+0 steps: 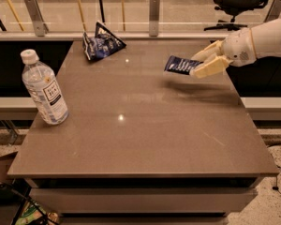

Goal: Move rxbar blueberry near blue chip bag

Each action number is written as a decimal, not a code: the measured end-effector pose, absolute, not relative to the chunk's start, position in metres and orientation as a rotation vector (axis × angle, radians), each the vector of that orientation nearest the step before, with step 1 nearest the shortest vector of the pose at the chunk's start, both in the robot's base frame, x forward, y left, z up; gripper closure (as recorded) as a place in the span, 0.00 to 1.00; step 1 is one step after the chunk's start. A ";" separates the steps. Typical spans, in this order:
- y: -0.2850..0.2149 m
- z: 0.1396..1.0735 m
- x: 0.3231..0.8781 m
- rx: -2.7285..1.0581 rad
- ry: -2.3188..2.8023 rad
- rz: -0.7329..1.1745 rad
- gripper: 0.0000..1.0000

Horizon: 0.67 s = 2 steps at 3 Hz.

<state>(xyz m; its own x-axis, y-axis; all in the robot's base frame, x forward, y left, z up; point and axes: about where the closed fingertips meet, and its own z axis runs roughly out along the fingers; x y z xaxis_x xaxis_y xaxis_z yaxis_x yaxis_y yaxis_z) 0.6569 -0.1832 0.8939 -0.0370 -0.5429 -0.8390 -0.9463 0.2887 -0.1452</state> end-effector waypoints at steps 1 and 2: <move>-0.180 0.913 0.664 -1.384 1.646 0.627 1.00; -0.167 0.931 0.678 -1.402 1.610 0.643 1.00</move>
Offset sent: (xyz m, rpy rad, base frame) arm 0.0469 0.0226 0.0701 0.0593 -0.0538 0.1038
